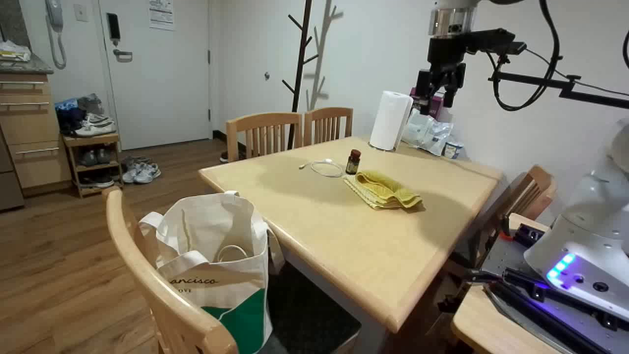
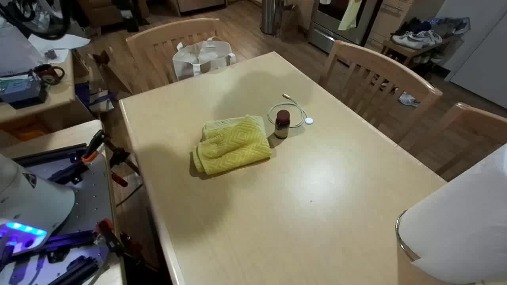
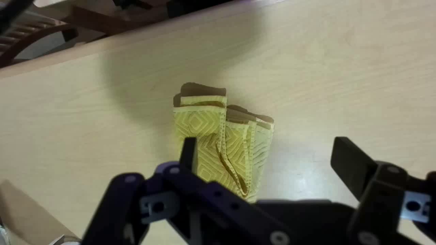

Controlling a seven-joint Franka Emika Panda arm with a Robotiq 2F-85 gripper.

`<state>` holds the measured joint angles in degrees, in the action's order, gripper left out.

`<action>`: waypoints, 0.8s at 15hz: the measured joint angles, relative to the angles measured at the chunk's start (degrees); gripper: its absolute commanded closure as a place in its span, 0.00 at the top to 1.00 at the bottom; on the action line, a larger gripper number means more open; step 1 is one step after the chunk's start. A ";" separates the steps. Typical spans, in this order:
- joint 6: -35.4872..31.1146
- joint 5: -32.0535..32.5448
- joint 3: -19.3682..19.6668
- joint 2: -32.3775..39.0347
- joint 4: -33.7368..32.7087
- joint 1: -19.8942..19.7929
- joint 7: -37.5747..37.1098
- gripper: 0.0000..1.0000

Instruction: Put the cable in the bag

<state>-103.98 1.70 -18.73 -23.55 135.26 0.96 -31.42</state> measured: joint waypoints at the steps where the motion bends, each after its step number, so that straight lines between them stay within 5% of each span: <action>1: 0.00 0.00 0.00 0.00 0.00 0.00 0.00 1.00; 12: 3.02 0.15 3.56 4.84 -4.79 0.93 0.00 1.00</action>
<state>-100.96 1.85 -15.16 -18.71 130.47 1.89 -31.42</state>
